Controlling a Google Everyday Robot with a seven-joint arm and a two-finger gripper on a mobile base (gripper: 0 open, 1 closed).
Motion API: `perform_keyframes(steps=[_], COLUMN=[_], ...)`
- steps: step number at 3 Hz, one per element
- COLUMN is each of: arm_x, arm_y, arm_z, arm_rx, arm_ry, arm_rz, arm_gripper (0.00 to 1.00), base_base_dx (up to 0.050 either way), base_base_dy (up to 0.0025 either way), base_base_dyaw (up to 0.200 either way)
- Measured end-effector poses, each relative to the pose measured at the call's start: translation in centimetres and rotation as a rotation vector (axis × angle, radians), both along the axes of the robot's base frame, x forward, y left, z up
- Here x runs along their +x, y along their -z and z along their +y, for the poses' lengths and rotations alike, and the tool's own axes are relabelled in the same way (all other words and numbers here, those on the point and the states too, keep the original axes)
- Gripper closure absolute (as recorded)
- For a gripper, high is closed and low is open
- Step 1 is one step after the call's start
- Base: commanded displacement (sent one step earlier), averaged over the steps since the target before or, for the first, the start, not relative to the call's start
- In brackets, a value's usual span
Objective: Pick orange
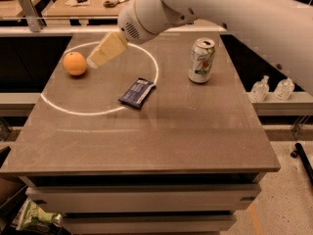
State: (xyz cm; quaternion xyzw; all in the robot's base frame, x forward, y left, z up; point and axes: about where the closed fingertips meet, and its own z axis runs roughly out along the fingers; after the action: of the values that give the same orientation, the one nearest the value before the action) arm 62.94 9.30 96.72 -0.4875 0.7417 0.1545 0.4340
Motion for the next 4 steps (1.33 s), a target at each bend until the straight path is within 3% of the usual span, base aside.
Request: perform_keyframes(steps=[4], arm_x=[5.6], arm_y=[7.2], arm_z=[10.8], arm_rx=[0.146], arm_ry=[-0.086], arm_rz=[-0.01], arm_gripper=[0.0], base_base_dx=[0.0], base_base_dy=[0.0], base_base_dyaw=[0.0])
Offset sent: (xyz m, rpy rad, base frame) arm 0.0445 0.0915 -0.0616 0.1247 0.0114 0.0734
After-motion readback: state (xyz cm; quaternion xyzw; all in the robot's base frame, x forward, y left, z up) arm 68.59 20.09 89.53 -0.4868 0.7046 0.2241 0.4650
